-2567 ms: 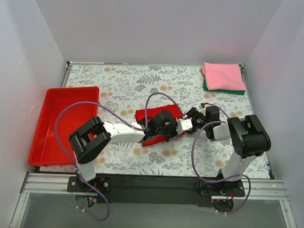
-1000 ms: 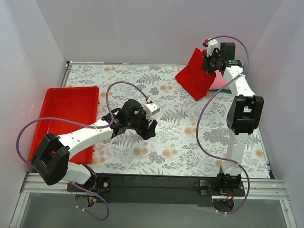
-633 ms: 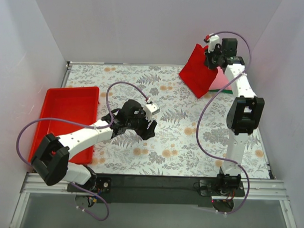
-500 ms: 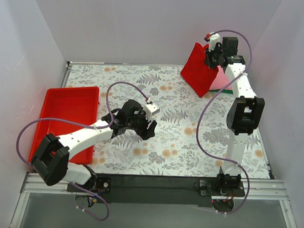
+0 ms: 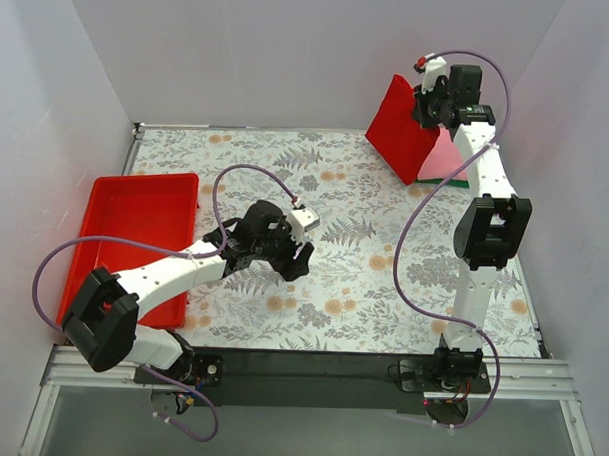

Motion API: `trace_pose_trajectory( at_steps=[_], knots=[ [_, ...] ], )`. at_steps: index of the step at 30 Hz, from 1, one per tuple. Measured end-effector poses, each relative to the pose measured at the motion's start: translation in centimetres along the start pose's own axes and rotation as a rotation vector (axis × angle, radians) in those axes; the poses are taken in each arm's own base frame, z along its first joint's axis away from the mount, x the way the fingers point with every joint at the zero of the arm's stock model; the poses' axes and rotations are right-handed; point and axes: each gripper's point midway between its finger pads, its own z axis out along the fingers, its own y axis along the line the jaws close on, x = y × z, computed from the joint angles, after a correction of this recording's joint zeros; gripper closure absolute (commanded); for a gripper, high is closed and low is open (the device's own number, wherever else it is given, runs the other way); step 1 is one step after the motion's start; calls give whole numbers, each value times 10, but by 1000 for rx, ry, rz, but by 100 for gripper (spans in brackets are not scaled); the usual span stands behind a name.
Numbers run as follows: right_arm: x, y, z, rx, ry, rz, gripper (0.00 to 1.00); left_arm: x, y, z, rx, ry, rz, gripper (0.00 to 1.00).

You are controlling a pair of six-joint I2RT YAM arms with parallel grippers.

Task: Fold and stack the t-shirts
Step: Neatly place the folded tshirt to the corner

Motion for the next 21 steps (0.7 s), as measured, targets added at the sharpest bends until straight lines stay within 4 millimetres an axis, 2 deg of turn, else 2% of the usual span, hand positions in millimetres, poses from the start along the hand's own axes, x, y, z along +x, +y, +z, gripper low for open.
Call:
trace_pose_trajectory(
  at_steps=[11,16,21],
  knots=[
    [-6,-7,-4,14,-14,8,99,1,0,0,1,1,3,39],
    [-1,-22,-9,38,-10,21,99,1,0,0,1,1,7,39],
    [8,-48,-18,83,-4,42,99,1,0,0,1,3,9,39]
  ],
)
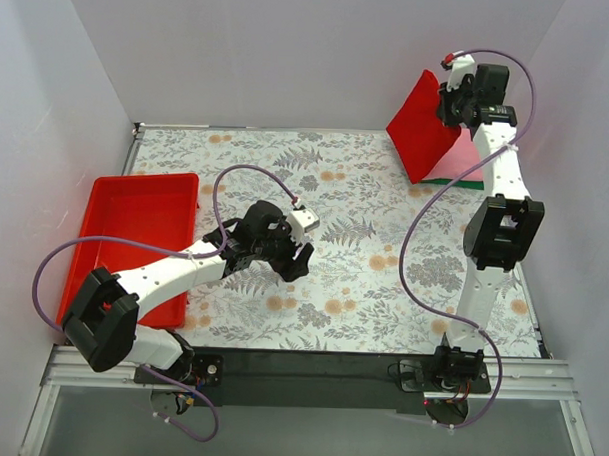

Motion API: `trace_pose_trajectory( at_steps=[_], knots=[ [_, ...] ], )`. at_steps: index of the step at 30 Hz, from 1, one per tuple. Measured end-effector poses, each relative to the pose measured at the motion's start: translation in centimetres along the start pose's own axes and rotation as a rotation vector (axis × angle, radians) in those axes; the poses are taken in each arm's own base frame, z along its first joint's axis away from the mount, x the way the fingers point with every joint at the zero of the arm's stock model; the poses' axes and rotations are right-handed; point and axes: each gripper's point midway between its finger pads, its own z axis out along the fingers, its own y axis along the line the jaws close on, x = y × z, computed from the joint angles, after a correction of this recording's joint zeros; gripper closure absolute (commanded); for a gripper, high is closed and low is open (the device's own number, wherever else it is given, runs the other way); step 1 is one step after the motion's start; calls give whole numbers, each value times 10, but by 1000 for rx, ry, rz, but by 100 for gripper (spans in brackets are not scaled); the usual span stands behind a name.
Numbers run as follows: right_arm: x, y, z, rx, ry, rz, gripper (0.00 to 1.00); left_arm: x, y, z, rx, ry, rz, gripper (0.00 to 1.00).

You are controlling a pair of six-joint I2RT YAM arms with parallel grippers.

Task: Fold and stack the t-shirts
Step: Neatly place the folded tshirt to the corner, then grab the tshirt from the pile

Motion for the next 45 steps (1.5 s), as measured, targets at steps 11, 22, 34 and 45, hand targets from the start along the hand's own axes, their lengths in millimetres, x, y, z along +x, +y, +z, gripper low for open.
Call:
trace_pose_trajectory(
  at_steps=[11,22,34,45],
  knots=[
    [22,-50,-5,79,9,7,99,9,0,1,2,36,-10,39],
    [86,-95,17,117,72,-5,99,3,-5,6,39,79,-37,39],
    [143,-137,36,172,105,-39,46,16,-7,6,54,143,-73,38],
    [134,-161,22,285,106,-73,16,-48,33,-17,54,26,-242,35]
  ],
)
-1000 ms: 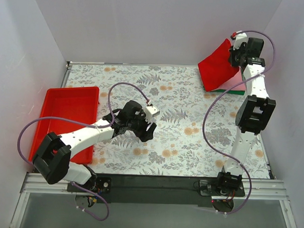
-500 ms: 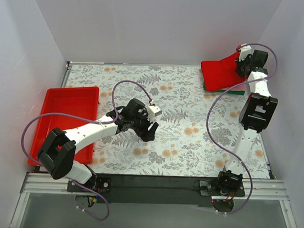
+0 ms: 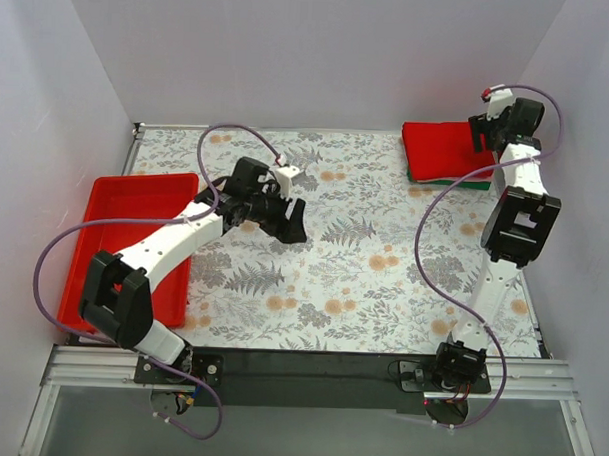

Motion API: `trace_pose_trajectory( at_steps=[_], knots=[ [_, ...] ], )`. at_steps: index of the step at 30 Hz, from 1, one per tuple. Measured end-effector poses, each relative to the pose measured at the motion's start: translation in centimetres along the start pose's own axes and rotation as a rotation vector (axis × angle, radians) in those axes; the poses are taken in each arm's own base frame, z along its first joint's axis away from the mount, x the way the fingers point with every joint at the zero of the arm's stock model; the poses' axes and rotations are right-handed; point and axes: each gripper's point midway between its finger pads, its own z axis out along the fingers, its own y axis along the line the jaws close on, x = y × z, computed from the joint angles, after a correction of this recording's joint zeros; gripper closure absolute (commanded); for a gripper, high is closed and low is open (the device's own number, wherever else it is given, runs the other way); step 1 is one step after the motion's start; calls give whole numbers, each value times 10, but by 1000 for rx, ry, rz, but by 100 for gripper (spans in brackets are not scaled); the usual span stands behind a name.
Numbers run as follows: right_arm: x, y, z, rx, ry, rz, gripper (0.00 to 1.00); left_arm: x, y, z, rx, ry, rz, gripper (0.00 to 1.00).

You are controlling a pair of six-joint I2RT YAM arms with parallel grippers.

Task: Fold and stack the t-shirts
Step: Grab the tshirt from the pile

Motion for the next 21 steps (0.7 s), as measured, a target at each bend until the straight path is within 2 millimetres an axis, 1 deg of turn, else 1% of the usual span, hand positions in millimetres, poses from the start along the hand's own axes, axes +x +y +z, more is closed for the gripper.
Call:
trace_pose_trajectory(
  at_steps=[2,4,6,7,9,10,11,13,14,16,17,19,21],
  knots=[
    [-11,-4,-17,9,-12,5,15,-17,7,-9,-4,-40,-24,35],
    [-29,-8,-43,10,-36,10,14,-30,12,-18,-5,-76,-42,34],
    [-56,-13,-75,12,-75,13,14,-37,16,-25,-7,-100,-58,32],
    [-73,-14,-93,9,-107,18,13,-39,19,-28,-11,-109,-70,28],
    [-104,-14,-130,-6,-161,25,11,-45,25,-35,-26,-125,-94,25],
    [-116,-11,-147,-23,-184,33,4,-49,28,-39,-35,-135,-106,25],
    [-128,-6,-165,-47,-206,42,2,-55,31,-43,-45,-145,-114,25],
    [-144,5,-193,-97,-237,58,2,-70,36,-54,-63,-173,-124,24],
    [-149,14,-207,-131,-246,72,2,-78,41,-61,-74,-192,-130,24],
    [-149,36,-229,-205,-245,101,2,-89,53,-73,-97,-225,-149,23],
    [-141,50,-237,-243,-231,115,2,-92,60,-78,-110,-237,-164,22],
    [-113,85,-250,-330,-169,155,1,-90,73,-85,-134,-244,-197,22],
    [-79,126,-259,-427,-94,192,2,-82,88,-89,-170,-240,-234,21]
  ],
)
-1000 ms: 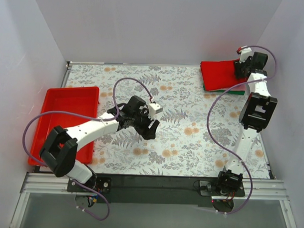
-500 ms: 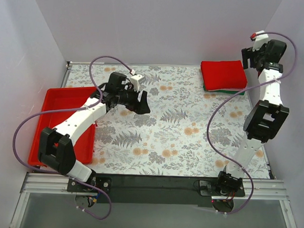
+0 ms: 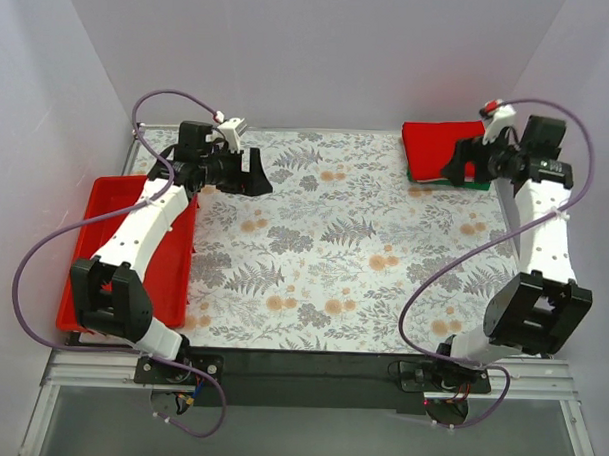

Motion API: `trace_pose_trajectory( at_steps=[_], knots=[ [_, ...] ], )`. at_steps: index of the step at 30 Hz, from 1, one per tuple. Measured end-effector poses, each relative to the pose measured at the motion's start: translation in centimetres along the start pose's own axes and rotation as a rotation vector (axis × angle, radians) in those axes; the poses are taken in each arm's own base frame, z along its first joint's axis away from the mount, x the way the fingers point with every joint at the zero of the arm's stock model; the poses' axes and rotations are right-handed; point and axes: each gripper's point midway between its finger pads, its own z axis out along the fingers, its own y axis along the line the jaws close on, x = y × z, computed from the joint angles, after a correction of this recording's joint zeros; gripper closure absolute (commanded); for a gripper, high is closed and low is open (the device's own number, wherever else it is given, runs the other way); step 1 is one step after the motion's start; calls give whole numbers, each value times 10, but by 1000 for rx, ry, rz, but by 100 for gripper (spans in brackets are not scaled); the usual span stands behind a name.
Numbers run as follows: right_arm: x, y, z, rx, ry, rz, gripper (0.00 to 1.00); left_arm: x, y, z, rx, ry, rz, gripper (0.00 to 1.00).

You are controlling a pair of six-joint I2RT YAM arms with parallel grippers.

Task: Fold and stack the t-shirts
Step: Grab the tshirt from the pile

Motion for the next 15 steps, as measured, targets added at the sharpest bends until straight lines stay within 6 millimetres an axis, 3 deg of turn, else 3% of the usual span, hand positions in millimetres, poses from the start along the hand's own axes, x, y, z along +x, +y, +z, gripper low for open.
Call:
trace_pose_trajectory(
  at_steps=[3,7,11,15],
  knots=[
    [63,48,5,-114,118,73,2,22,16,4,-47,42,-31,19],
    [136,107,-2,-218,239,114,2,70,32,8,-103,139,-69,16],
    [177,145,-19,-261,278,92,2,103,39,1,-141,190,-82,16],
    [190,162,-28,-274,266,58,2,114,38,-10,-161,186,-71,15]
  ],
)
